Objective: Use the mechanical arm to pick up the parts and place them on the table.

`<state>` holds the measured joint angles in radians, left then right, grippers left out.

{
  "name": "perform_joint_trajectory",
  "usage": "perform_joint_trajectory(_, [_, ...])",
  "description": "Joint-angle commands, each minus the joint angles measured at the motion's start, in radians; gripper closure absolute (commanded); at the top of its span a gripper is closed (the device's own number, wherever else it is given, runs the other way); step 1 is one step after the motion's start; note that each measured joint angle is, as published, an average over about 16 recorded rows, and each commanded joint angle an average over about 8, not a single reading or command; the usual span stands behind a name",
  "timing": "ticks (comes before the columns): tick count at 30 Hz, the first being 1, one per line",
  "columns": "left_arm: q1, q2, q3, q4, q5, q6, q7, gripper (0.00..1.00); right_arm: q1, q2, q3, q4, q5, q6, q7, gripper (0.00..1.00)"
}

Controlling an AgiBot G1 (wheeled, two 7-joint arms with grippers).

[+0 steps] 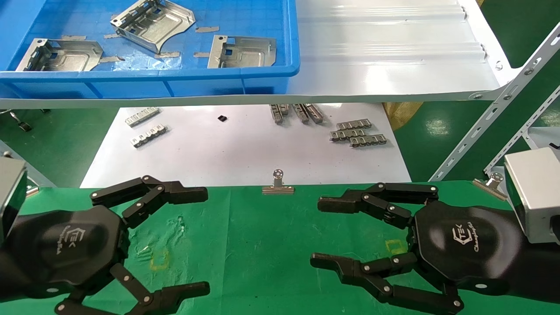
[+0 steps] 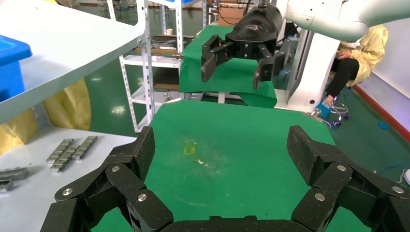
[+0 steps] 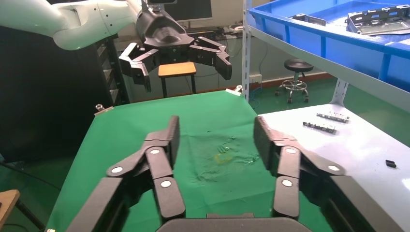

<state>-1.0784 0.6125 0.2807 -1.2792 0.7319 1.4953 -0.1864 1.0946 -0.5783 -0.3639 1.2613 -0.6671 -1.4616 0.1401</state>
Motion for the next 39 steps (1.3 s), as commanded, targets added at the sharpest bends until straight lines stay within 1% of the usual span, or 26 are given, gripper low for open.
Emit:
perform_joint_trajectory(1, [0.0, 0.0, 0.0, 0.0, 0.0, 0.0, 0.0, 0.0, 0.0, 0.0, 0.0, 0.0, 0.0, 0.0, 0.0, 0.49])
perform_joint_trajectory(4, [0.0, 0.0, 0.0, 0.0, 0.0, 0.0, 0.0, 0.0, 0.0, 0.0, 0.0, 0.0, 0.0, 0.0, 0.0, 0.12])
perform_joint_trajectory(5, [0.0, 0.0, 0.0, 0.0, 0.0, 0.0, 0.0, 0.0, 0.0, 0.0, 0.0, 0.0, 0.0, 0.0, 0.0, 0.05])
perform_joint_trajectory(6, [0.0, 0.0, 0.0, 0.0, 0.0, 0.0, 0.0, 0.0, 0.0, 0.0, 0.0, 0.0, 0.0, 0.0, 0.0, 0.0])
perform_joint_trajectory(39, [0.0, 0.0, 0.0, 0.0, 0.0, 0.0, 0.0, 0.0, 0.0, 0.0, 0.0, 0.0, 0.0, 0.0, 0.0, 0.0])
